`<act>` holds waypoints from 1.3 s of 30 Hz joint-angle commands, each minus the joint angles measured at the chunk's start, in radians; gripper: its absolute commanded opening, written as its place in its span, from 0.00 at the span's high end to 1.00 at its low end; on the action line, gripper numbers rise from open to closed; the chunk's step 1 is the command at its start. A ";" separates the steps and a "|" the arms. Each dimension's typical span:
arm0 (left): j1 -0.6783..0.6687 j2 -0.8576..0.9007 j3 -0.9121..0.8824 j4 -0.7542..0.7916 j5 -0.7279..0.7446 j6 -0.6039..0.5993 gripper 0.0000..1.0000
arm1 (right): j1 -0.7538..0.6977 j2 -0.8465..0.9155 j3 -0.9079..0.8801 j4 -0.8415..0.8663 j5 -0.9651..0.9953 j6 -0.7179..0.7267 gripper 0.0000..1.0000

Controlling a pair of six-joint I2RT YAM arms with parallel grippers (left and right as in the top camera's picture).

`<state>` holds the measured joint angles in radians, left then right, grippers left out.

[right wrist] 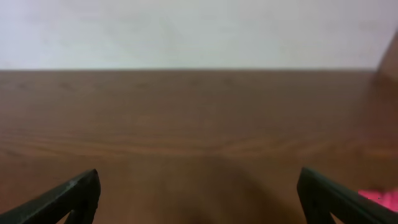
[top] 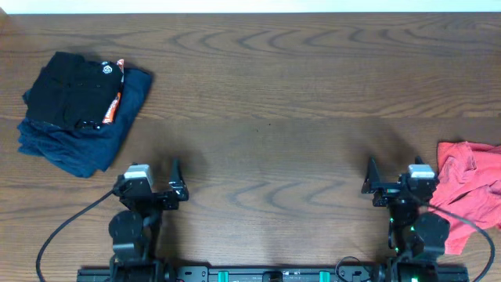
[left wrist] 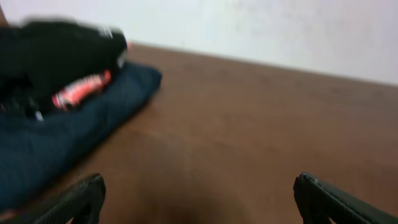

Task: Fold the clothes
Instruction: 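Reach the right gripper to the coral shirt and grasp it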

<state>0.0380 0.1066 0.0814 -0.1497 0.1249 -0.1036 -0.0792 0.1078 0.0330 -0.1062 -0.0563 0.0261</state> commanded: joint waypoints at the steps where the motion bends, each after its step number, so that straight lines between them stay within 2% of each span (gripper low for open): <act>1: -0.003 0.093 0.100 -0.025 0.017 -0.014 0.02 | 0.008 0.088 0.079 -0.033 0.096 0.030 0.01; 6: -0.003 0.308 0.243 -0.052 0.021 -0.014 0.02 | 0.006 0.298 0.181 -0.068 0.158 0.030 0.01; 12: -0.003 0.580 0.464 -0.199 0.021 -0.013 0.02 | -0.023 0.620 0.359 -0.136 0.157 0.048 0.01; 18: -0.003 0.768 0.616 -0.353 0.020 -0.013 0.02 | -0.071 0.905 0.558 -0.202 0.022 0.056 0.01; 21: -0.003 0.800 0.628 -0.362 0.021 -0.011 0.02 | -0.072 0.964 0.601 -0.194 0.059 0.056 0.01; 26: -0.003 0.800 0.628 -0.365 0.021 -0.011 0.02 | -0.146 1.044 0.601 -0.174 0.507 0.158 0.01; 28: -0.003 0.800 0.628 -0.365 0.021 -0.011 0.02 | -0.214 1.079 0.601 -0.169 0.569 0.191 0.01; 34: -0.003 0.800 0.628 -0.366 0.021 -0.011 0.02 | -0.456 1.202 0.601 -0.082 0.457 0.235 0.02; 39: -0.003 0.801 0.628 -0.365 0.021 -0.011 0.02 | -0.555 1.307 0.601 -0.021 0.335 0.232 0.07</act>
<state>0.0372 0.9089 0.6823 -0.5152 0.1356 -0.1081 -0.5980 1.3659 0.6216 -0.1455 0.3553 0.2333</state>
